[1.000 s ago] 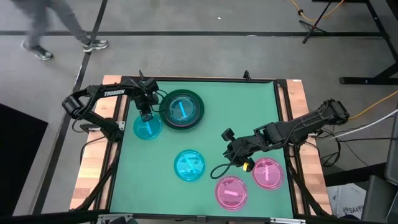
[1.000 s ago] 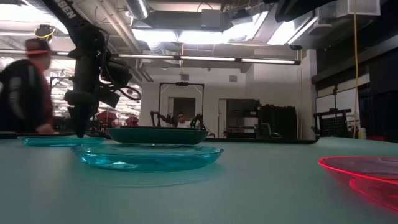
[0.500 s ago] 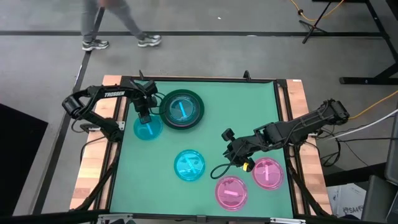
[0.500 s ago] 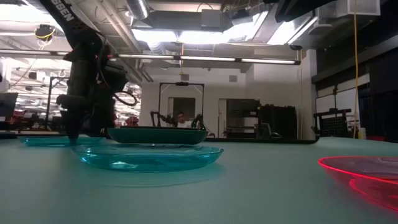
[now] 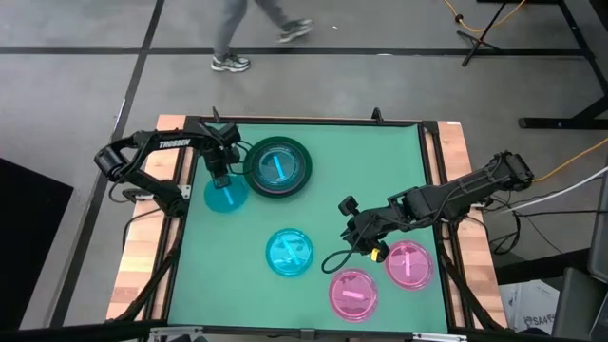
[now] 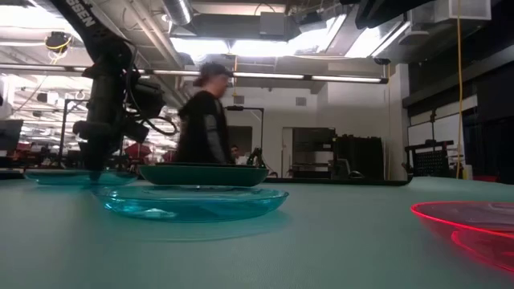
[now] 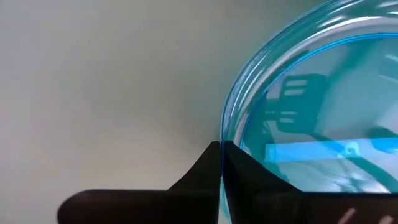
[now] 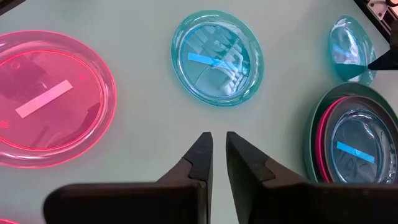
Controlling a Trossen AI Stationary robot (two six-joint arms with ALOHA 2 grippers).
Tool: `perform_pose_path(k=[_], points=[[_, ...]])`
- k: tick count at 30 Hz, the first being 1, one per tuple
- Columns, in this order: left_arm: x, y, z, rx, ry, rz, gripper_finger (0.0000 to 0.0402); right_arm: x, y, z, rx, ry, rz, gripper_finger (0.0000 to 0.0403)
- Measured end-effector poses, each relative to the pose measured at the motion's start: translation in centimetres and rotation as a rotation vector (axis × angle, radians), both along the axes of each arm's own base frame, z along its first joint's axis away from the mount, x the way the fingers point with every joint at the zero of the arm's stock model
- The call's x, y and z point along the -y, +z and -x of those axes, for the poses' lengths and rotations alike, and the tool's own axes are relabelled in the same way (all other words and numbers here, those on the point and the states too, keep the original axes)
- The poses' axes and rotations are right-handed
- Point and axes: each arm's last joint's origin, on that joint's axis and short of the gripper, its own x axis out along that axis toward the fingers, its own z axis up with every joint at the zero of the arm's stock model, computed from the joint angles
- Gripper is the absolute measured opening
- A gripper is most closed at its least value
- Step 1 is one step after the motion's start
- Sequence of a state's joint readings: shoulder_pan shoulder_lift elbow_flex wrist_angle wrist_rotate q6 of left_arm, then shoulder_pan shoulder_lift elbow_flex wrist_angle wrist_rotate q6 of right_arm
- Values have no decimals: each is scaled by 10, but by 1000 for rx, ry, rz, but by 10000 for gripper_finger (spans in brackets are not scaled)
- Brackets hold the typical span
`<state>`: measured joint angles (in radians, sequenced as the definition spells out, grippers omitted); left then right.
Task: Stack plastic plates
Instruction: Stack the top blue plate on top of the blue plate
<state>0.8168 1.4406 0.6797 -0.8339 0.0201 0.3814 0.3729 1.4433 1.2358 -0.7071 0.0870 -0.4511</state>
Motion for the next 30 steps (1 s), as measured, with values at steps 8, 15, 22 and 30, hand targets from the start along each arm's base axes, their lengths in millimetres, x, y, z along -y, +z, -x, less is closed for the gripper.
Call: perform_pose_path(k=[8, 15, 22, 30], points=[[8, 5, -8, 50, -61, 88, 1, 0, 0, 0, 0, 0, 0, 37], [26, 6, -21, 88, -180, 160, 0, 0, 0, 0, 0, 0, 0, 37], [47, 6, -35, 81, -305, 167, 0, 0, 0, 0, 3, -5, 8, 37], [69, 15, -55, 132, -380, 208, 0, 0, 0, 0, 4, -5, 9, 37]])
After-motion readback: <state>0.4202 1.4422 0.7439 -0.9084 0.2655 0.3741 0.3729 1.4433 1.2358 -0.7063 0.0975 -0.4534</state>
